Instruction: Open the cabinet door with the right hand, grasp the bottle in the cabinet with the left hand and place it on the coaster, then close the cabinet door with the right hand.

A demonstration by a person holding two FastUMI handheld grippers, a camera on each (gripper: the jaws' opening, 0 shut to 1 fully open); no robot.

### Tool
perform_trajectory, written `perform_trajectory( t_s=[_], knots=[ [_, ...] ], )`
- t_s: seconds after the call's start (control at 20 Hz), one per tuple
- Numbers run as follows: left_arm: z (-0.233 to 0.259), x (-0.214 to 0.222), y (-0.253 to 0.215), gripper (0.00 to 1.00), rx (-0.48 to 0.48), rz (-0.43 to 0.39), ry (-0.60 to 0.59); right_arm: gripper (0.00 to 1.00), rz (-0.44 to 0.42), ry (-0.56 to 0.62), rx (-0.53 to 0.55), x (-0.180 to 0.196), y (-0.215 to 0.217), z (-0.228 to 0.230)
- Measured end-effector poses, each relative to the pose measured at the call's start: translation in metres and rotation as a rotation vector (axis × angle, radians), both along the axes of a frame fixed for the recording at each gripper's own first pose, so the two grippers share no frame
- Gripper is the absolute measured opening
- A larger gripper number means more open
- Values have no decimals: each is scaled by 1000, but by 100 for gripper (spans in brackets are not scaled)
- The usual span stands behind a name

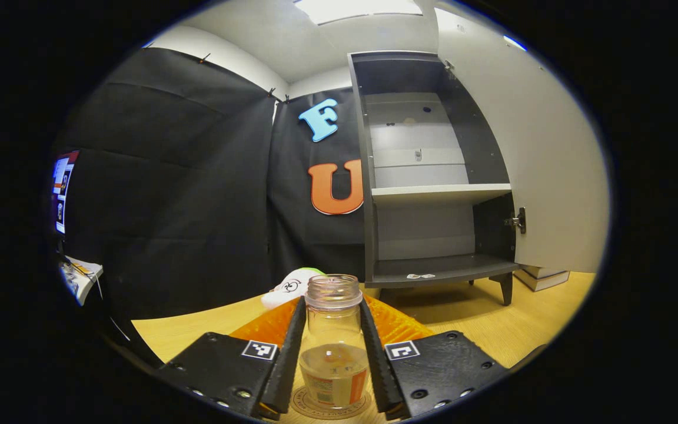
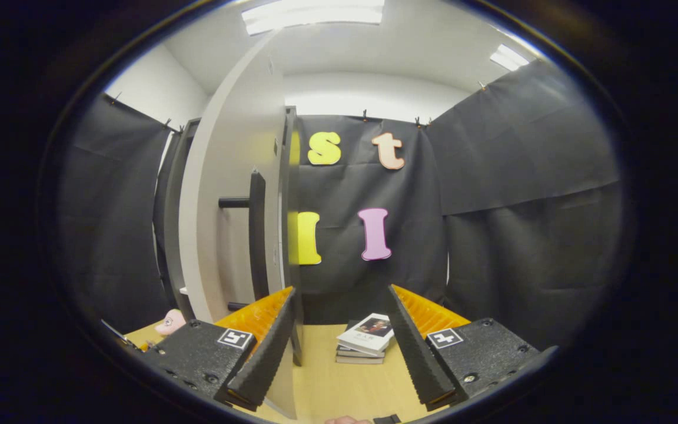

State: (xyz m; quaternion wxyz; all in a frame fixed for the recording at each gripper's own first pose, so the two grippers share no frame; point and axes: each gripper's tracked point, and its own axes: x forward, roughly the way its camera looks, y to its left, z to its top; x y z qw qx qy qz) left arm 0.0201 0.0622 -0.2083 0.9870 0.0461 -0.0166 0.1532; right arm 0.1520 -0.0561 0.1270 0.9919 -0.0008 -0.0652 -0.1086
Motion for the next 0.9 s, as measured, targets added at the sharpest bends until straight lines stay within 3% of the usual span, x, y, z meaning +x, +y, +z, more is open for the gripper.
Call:
perform_trajectory(
  t_s=[0.05,0.1,0.35,0.5,0.9],
  knots=[
    [0,-1,-1,57,0,-2,2,93,-2,0,-3,0,0,0],
    [0,-2,-1,66,1,-4,5,93,-3,1,-6,-1,0,0],
    [-4,-1,0,92,-11,-1,28,92,3,16,-11,-1,0,-4],
    [9,-7,4,96,0,8,7,93,12,5,7,1,0,-4],
    [55,-17,10,96,-18,24,-52,93,28,-8,2,1,-1,-4]
  ],
)
